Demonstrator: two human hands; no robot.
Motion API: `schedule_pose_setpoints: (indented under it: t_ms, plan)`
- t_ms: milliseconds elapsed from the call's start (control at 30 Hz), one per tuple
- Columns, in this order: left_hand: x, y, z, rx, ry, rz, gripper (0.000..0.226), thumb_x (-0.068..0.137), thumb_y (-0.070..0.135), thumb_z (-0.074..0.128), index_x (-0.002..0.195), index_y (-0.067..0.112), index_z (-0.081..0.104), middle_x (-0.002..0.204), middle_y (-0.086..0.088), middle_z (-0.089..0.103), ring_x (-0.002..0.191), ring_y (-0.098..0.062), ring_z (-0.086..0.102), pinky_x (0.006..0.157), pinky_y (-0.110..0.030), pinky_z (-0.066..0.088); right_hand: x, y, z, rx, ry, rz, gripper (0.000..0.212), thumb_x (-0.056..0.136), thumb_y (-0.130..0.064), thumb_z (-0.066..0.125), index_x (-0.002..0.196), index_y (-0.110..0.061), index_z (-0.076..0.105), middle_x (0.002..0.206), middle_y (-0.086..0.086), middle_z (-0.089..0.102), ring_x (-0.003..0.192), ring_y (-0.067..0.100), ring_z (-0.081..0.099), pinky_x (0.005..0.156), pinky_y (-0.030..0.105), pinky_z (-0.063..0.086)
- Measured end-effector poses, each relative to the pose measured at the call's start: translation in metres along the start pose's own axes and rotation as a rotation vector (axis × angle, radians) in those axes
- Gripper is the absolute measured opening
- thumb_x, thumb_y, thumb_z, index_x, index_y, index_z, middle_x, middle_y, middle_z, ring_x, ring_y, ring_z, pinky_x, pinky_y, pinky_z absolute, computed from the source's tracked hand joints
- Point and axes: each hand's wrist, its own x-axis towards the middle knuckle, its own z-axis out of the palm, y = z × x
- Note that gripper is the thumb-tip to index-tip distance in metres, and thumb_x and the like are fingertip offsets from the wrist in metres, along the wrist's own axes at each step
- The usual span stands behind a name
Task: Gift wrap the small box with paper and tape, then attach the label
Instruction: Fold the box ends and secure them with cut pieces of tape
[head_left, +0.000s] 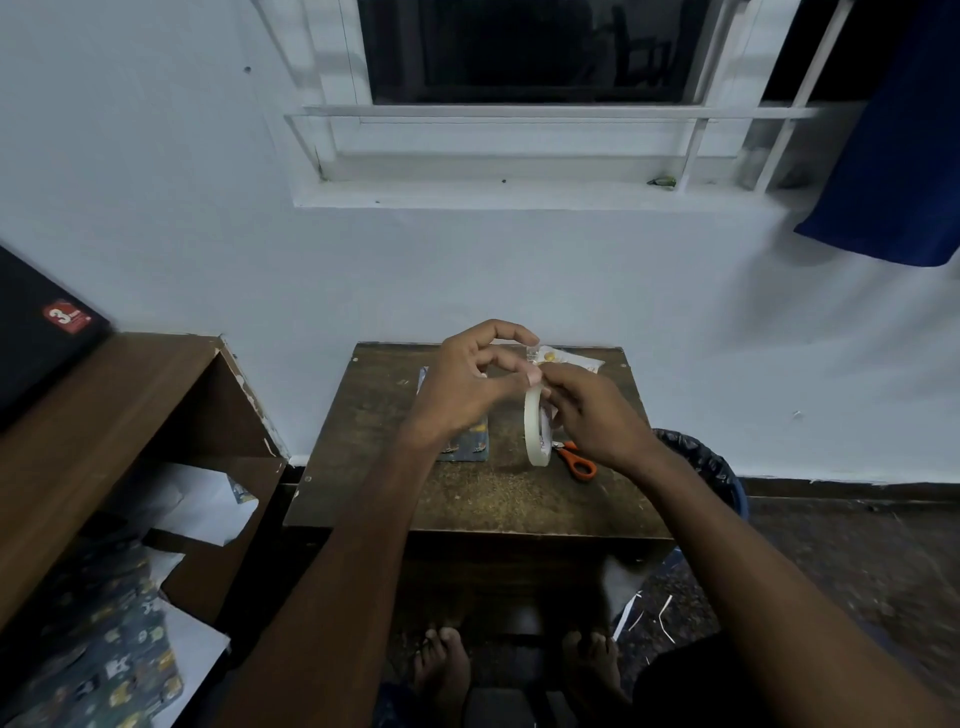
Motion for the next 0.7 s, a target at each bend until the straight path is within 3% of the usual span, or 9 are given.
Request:
schedule_pose_setpoints:
  t_ms: [67,167,233,367,567,633,700]
  plan:
    - [0.000,0.000,0.000,0.008,0.005,0.003,0.030,0.090,0.018,0.085,0.117,0.023,0.073,0.090,-0.003,0.082,0.087,-0.009,0.076,0.081,-0.031,0.056,0.001,0.000,0.000,0.011,-0.003,0.034,0.022,0.103,-0.008,0.053,0.111,-0.013,0.072,0.092,0.003,0.071,0.086,0.020,0.065,0.076,0.040,0.055]
    - [-0.002,0.002,0.000,0.010,0.022,-0.019,0.030,0.090,0.013,0.084,0.117,0.020,0.073,0.089,-0.005,0.081,0.072,-0.001,0.070,0.060,-0.016,0.049,0.003,0.003,-0.001,-0.135,0.001,0.136,0.036,0.096,-0.007,0.065,0.128,-0.023,0.071,0.098,-0.003,0.076,0.090,0.017,0.068,0.080,0.036,0.055]
    - [-0.002,0.003,0.000,0.023,0.031,-0.026,0.030,0.090,0.014,0.083,0.117,0.021,0.073,0.088,-0.003,0.081,0.073,-0.002,0.070,0.057,-0.016,0.046,0.003,0.010,-0.003,-0.322,-0.044,0.260,0.040,0.089,-0.008,0.070,0.125,-0.023,0.073,0.097,-0.004,0.075,0.094,0.018,0.069,0.082,0.034,0.055]
    - [0.002,-0.001,-0.001,0.058,0.034,-0.029,0.027,0.091,0.016,0.082,0.115,0.025,0.073,0.086,-0.001,0.080,0.094,-0.010,0.074,0.086,-0.036,0.055,-0.004,0.020,-0.003,-0.569,-0.195,0.423,0.020,0.084,-0.020,0.078,0.101,-0.030,0.074,0.104,-0.002,0.072,0.098,0.023,0.069,0.079,0.037,0.058]
    - [0.003,-0.003,-0.002,0.142,0.003,-0.029,0.029,0.098,0.009,0.070,0.121,0.027,0.070,0.096,0.008,0.081,0.105,0.001,0.069,0.089,-0.022,0.044,-0.007,0.017,0.010,-0.706,-0.210,0.436,0.014,0.090,-0.024,0.072,0.102,-0.017,0.072,0.105,0.008,0.070,0.093,0.030,0.069,0.080,0.042,0.060]
    - [0.002,-0.003,-0.003,0.162,0.000,-0.032,0.035,0.099,0.002,0.064,0.123,0.028,0.069,0.098,0.010,0.081,0.099,-0.001,0.070,0.083,-0.024,0.047,-0.006,0.017,0.012,-0.718,-0.230,0.449,0.018,0.093,-0.026,0.070,0.105,-0.013,0.069,0.106,0.009,0.068,0.097,0.032,0.069,0.079,0.041,0.059]
    - [0.002,-0.002,-0.003,0.157,-0.003,-0.034,0.041,0.098,-0.003,0.061,0.125,0.027,0.069,0.099,0.009,0.081,0.073,-0.001,0.065,0.068,-0.023,0.049,-0.006,0.020,0.012,-0.714,-0.244,0.466,0.018,0.096,-0.029,0.068,0.097,-0.012,0.063,0.106,0.011,0.067,0.098,0.033,0.068,0.076,0.038,0.055]
